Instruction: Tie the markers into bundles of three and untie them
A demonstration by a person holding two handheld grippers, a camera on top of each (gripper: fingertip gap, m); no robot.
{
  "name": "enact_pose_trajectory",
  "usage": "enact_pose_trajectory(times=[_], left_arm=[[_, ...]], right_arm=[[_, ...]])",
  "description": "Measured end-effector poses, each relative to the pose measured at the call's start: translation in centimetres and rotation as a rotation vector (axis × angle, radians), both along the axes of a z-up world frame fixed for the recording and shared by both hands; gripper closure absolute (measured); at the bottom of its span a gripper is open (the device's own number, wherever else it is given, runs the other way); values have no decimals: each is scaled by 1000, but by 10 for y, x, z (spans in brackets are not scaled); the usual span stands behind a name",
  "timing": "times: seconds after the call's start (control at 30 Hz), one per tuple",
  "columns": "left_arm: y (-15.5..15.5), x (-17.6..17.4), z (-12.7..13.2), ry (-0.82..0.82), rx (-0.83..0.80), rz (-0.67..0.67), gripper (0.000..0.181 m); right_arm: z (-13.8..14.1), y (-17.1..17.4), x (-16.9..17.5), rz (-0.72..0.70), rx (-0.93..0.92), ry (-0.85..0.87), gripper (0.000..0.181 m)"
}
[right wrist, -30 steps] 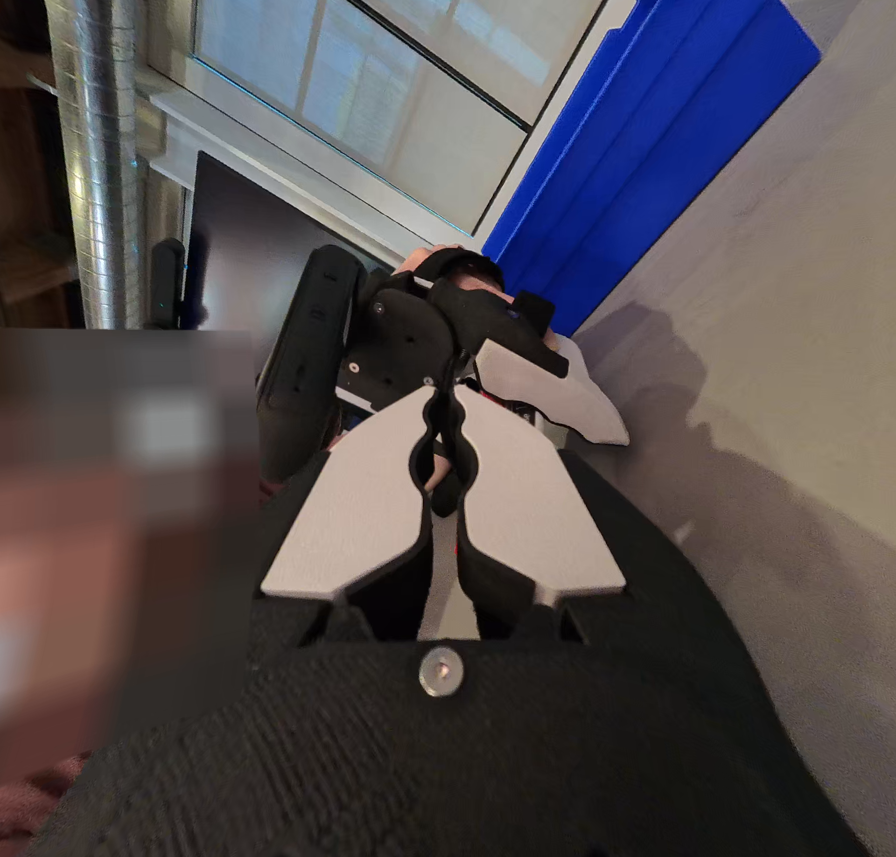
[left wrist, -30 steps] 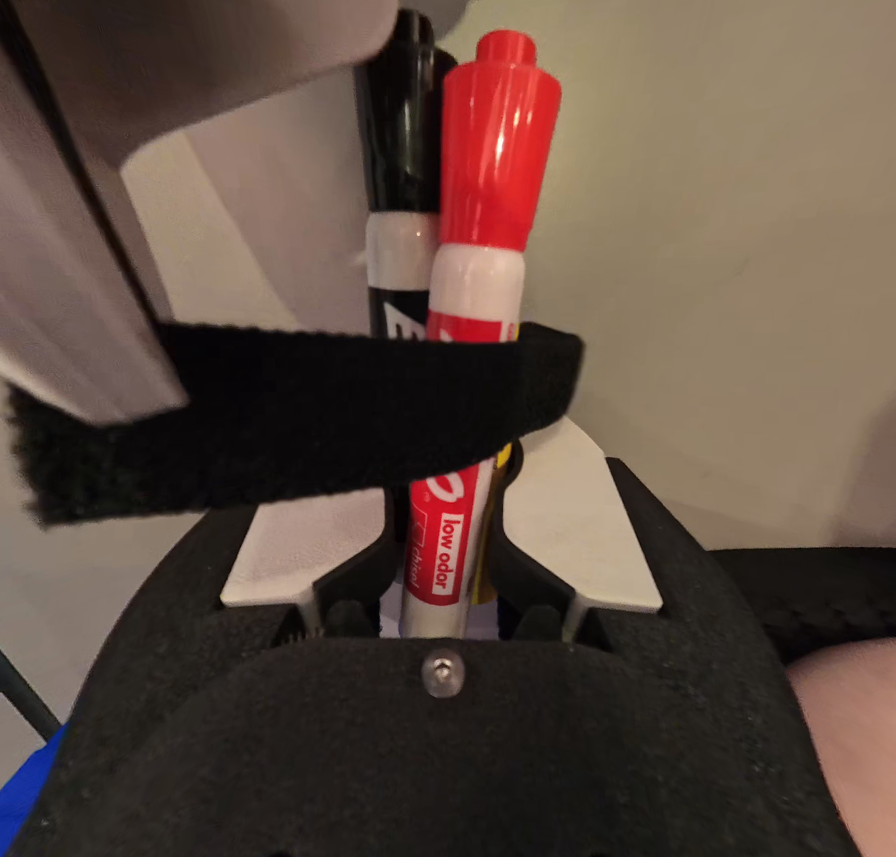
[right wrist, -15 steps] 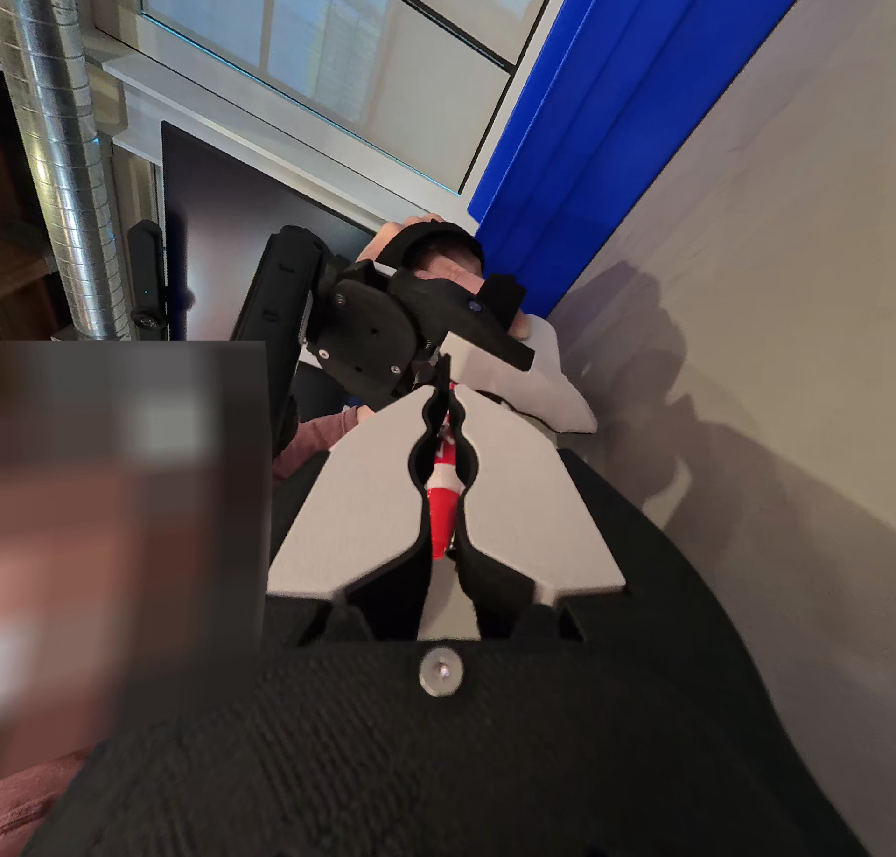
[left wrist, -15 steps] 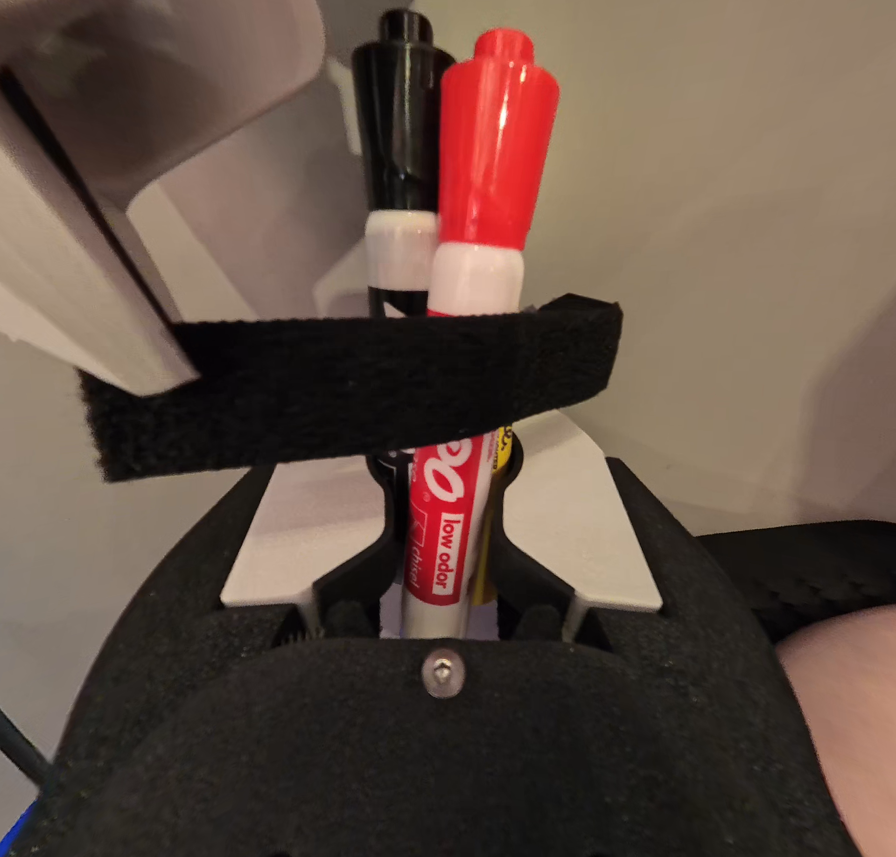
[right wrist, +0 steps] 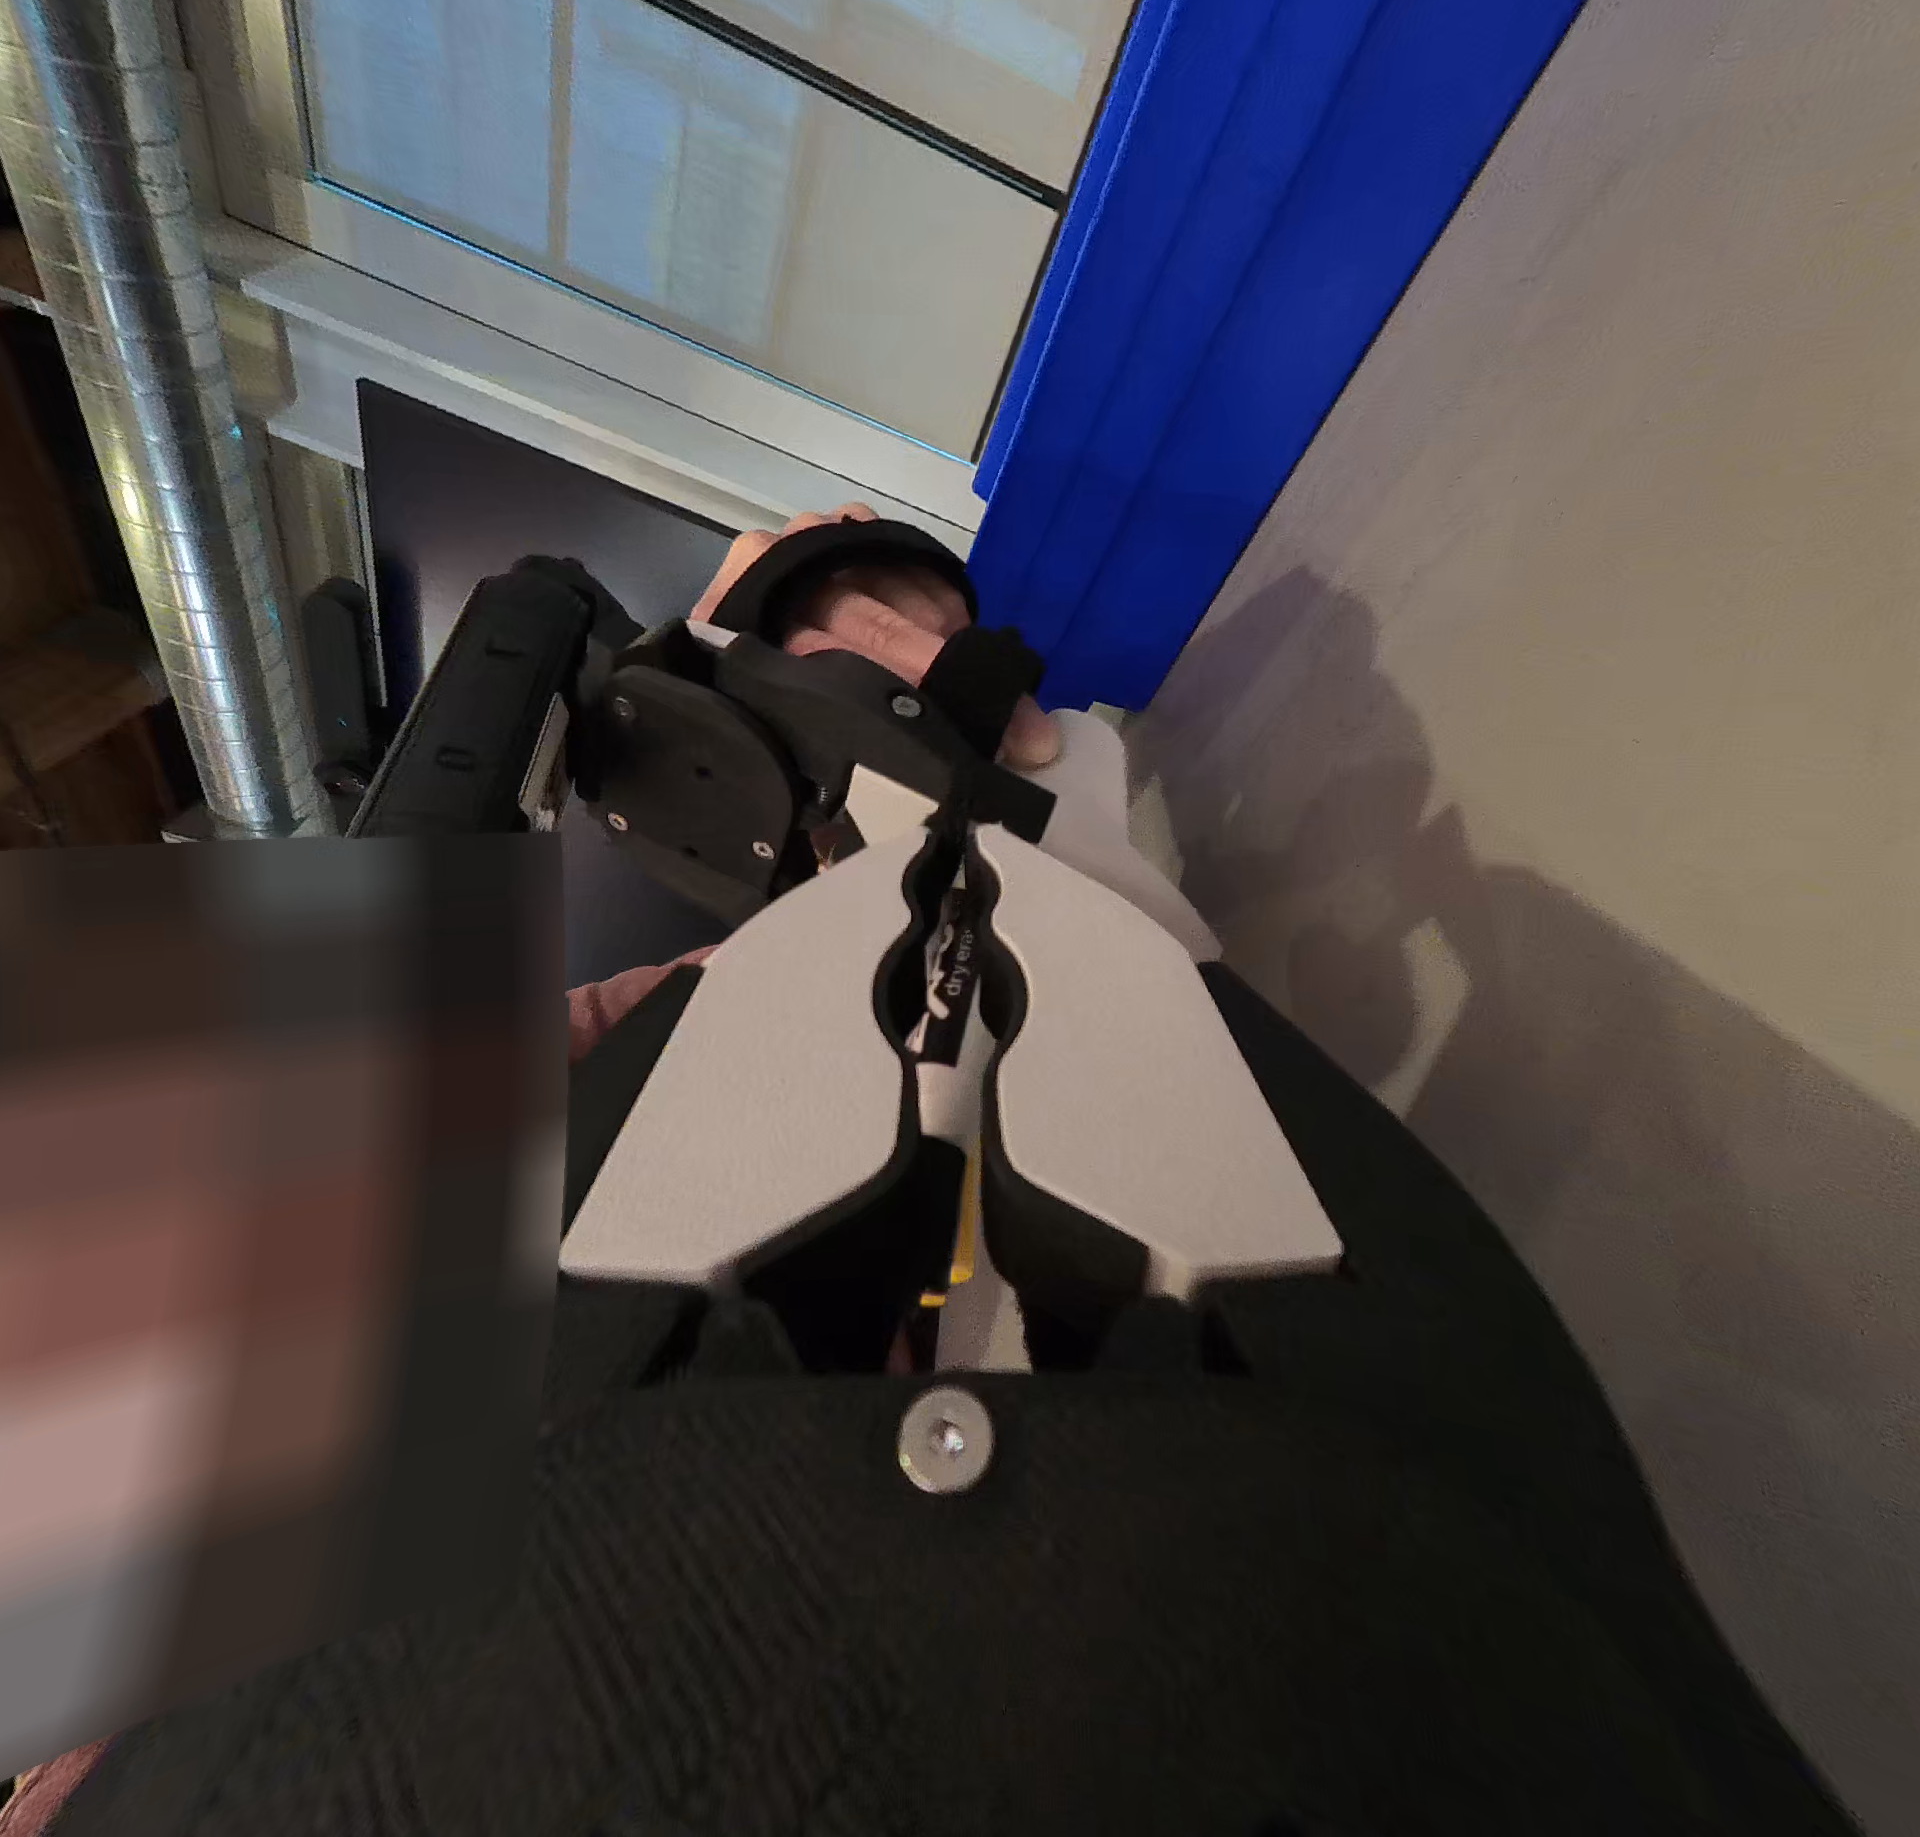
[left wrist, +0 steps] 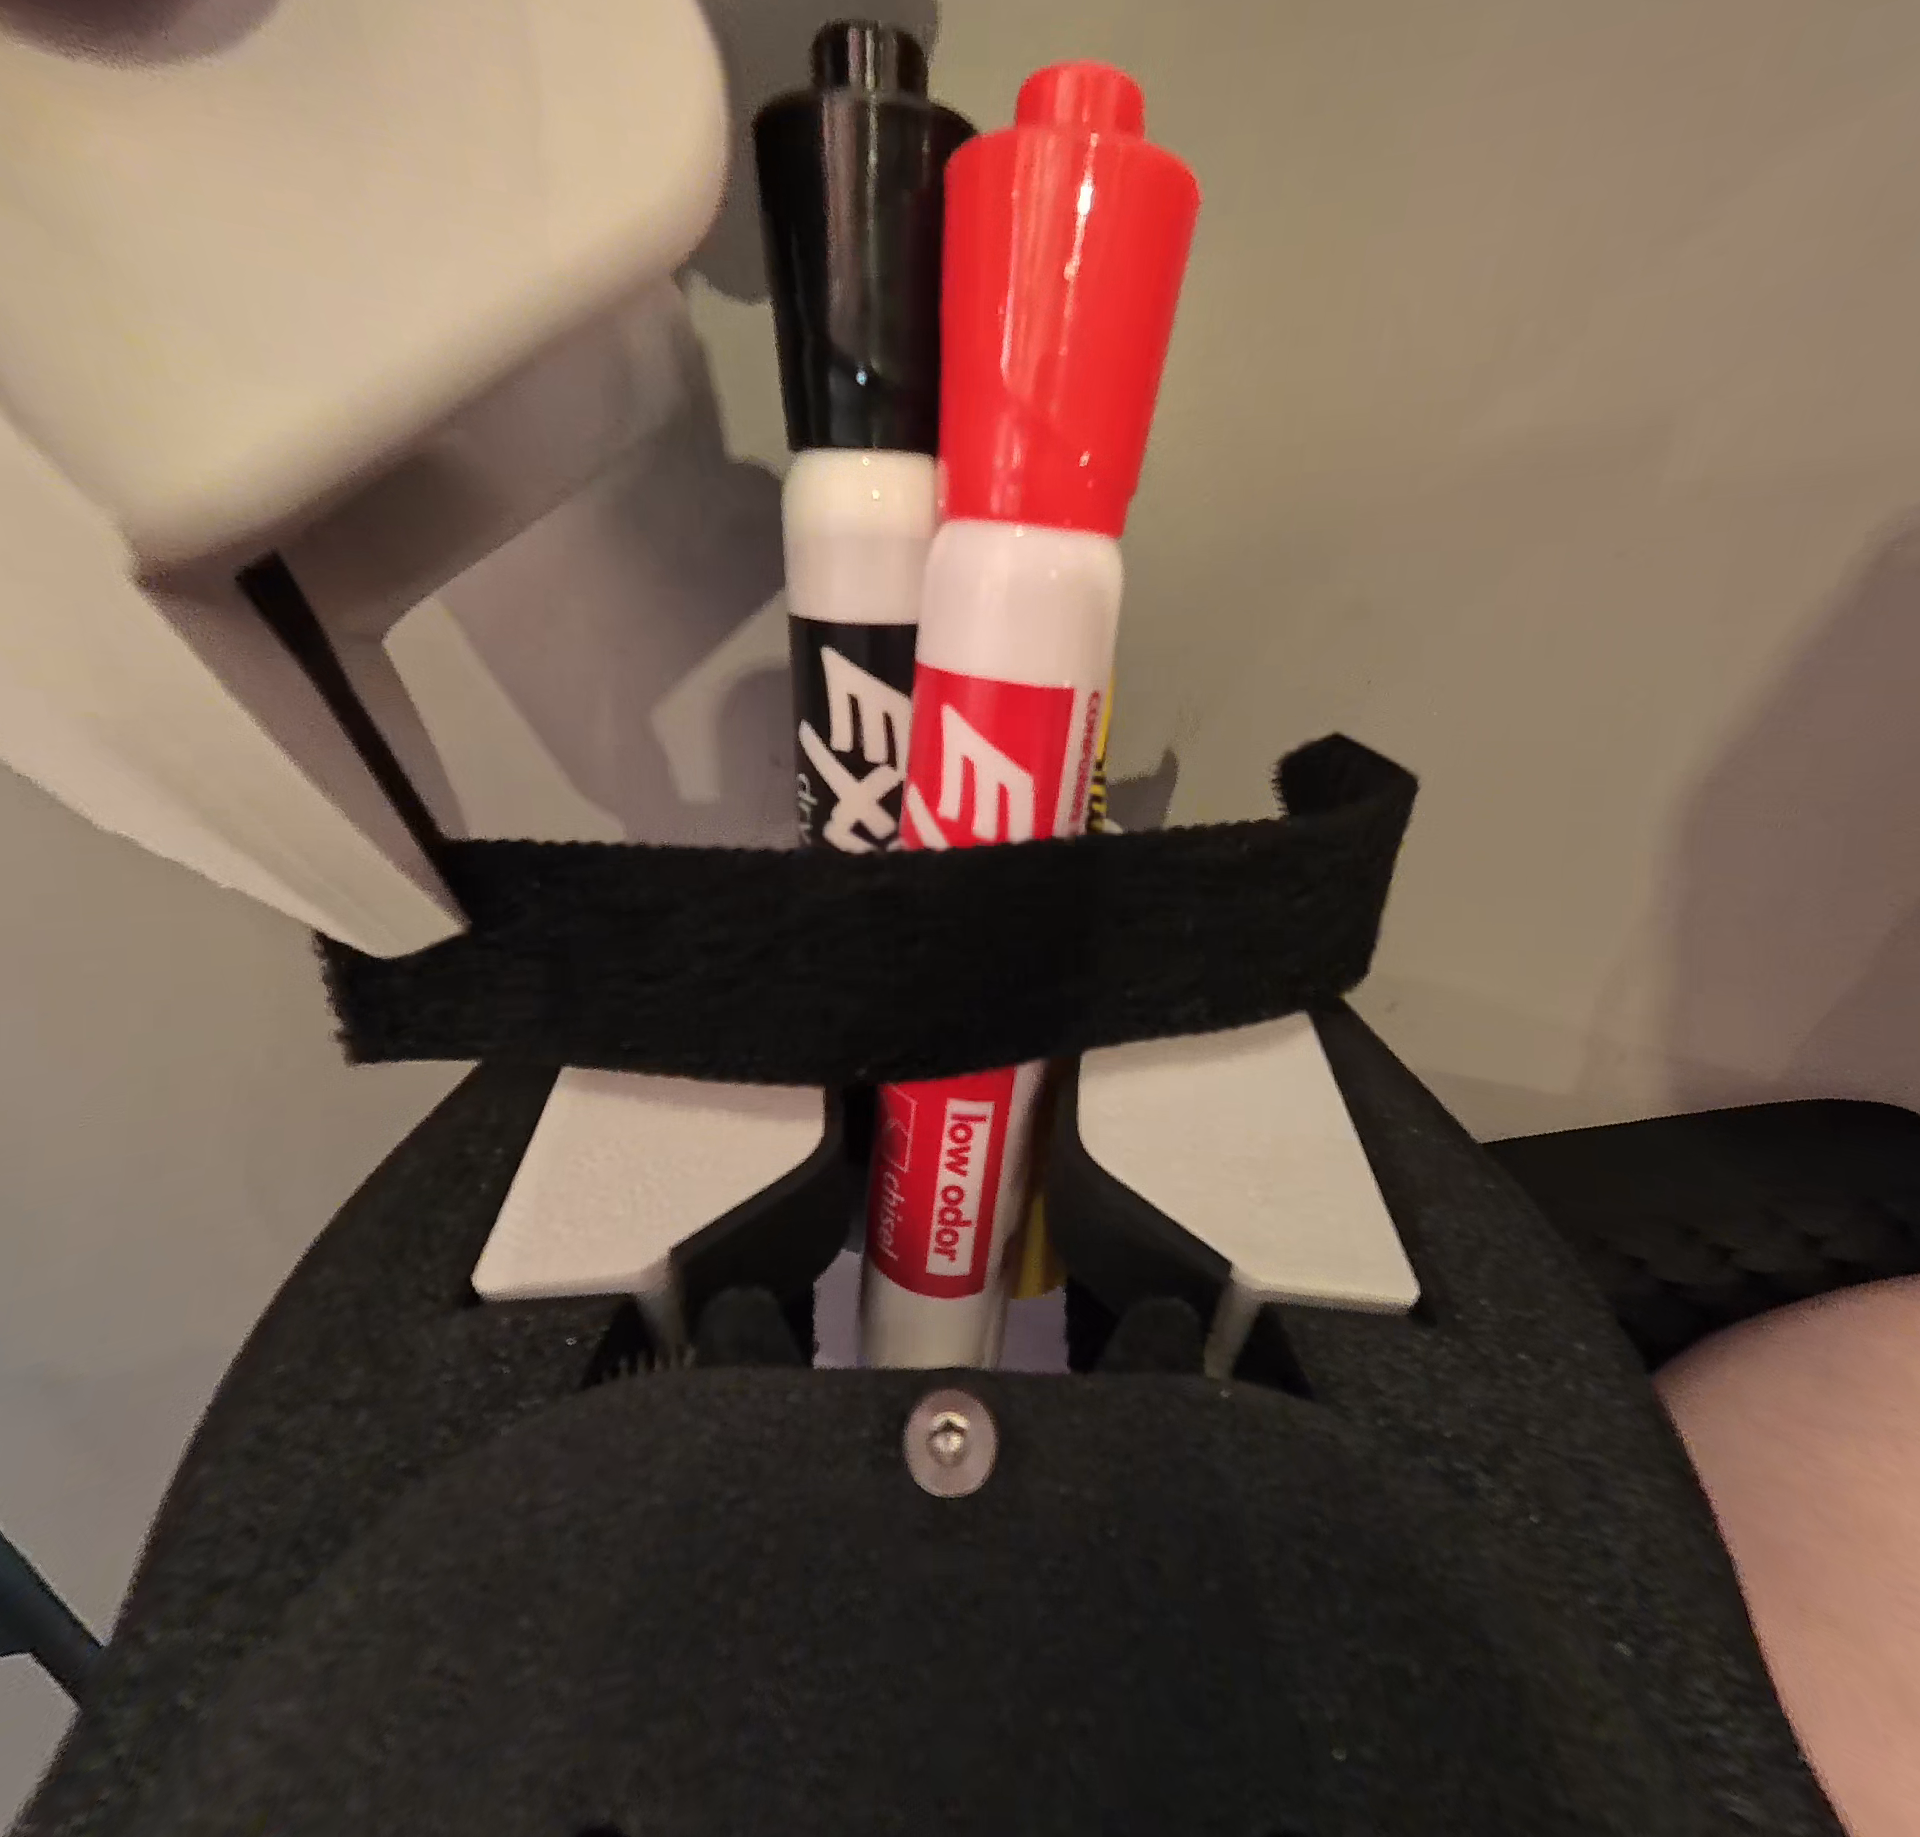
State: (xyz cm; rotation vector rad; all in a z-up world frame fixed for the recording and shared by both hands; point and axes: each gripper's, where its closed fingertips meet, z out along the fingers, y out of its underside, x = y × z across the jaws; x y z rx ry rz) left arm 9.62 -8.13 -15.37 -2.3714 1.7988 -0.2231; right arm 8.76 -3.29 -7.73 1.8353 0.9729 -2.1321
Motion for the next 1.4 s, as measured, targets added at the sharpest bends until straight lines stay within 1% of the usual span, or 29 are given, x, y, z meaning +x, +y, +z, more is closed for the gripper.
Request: enact_pose_trajectory(times=[0.1,0.27,0.43,0.63,0.7,0.77,0.83,0.9,0.97,1.03,1.1,1.17,1.23,1.3,1.33,1.4], left_arm=[[0,1,2,-11,0,3,139],[0,0,4,-25,1,9,139],[0,1,5,-27,3,11,140],[-1,-1,1,-11,-10,18,139],[0,-4,2,-14,-9,27,139],[2,-11,7,-24,5,54,139],[5,-22,14,-32,29,92,139],[7,-34,22,-37,57,136,139],[7,-47,28,-26,80,176,139],[8,-61,32,-5,97,220,139],[6,-74,34,13,97,261,139],[7,-81,35,17,103,285,139],[7,-80,36,8,106,283,139],[7,-78,38,-6,111,273,139],[7,-77,39,-10,115,269,139],[7,-76,40,-10,118,267,139]], right_arm=[[0,-1,0,1,2,1,173],[0,-2,-1,-4,16,4,172],[1,-6,-1,18,34,9,162],[-3,-7,0,34,82,-4,163],[2,-6,4,57,126,42,163],[12,-7,11,104,229,139,164],[16,-3,19,104,409,237,163],[22,-1,31,89,626,384,164],[27,-7,46,72,904,547,168],[28,-13,54,52,1161,622,170],[24,-32,56,117,1278,640,167],[9,-53,50,211,1379,605,155],[-21,-78,51,347,1492,548,140],[-54,-98,59,454,1604,507,133],[-65,-106,64,473,1637,510,132],[-77,-123,69,470,1638,539,133]])
